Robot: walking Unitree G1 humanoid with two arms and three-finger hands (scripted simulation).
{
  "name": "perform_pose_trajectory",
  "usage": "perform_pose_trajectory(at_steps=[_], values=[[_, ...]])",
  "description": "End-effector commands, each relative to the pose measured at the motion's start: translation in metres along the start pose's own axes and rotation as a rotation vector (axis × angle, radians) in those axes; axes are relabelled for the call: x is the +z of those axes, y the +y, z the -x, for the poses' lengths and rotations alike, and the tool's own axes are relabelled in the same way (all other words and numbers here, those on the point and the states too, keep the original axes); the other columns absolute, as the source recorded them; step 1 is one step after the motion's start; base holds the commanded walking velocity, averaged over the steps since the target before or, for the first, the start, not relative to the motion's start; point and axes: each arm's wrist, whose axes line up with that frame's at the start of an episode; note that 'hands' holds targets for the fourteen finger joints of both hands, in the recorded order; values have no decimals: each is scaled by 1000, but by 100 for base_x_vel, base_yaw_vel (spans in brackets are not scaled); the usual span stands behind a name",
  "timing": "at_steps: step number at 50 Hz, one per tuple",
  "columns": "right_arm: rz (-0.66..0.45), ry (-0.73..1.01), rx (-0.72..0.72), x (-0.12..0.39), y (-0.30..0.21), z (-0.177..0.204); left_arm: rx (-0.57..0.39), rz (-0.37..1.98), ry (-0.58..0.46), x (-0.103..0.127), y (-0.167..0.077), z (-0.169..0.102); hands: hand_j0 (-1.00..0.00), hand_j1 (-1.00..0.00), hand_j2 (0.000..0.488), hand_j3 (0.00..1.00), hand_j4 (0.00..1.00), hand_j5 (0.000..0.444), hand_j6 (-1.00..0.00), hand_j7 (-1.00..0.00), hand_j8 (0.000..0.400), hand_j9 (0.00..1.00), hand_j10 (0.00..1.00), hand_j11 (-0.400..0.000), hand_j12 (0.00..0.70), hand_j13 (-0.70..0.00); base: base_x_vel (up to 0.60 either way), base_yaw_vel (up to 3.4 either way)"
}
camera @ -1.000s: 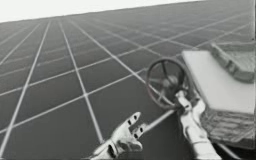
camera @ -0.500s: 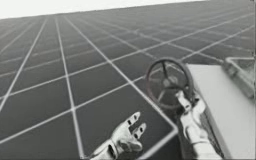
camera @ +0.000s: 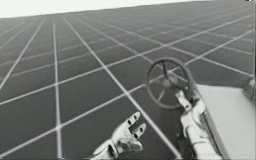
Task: Pick up and drop off the object
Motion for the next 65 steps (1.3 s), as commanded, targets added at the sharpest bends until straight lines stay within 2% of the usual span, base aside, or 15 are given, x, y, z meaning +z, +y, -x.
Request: perform_pose_trajectory(at_steps=[1,24,65], values=[[-6,-28,45,6,15,4,-1,11,-14,0,3,3,0,0,0,1000,1000,0,0,0,0,1000,1000,-400,0,-700,59,1],[-6,-28,45,6,15,4,-1,11,-14,0,3,3,0,0,0,1000,1000,0,0,0,0,1000,1000,-400,0,-700,57,-3],[-6,-28,45,6,15,4,-1,11,-14,0,3,3,0,0,0,1000,1000,0,0,0,0,1000,1000,-400,0,-700,41,-38]])
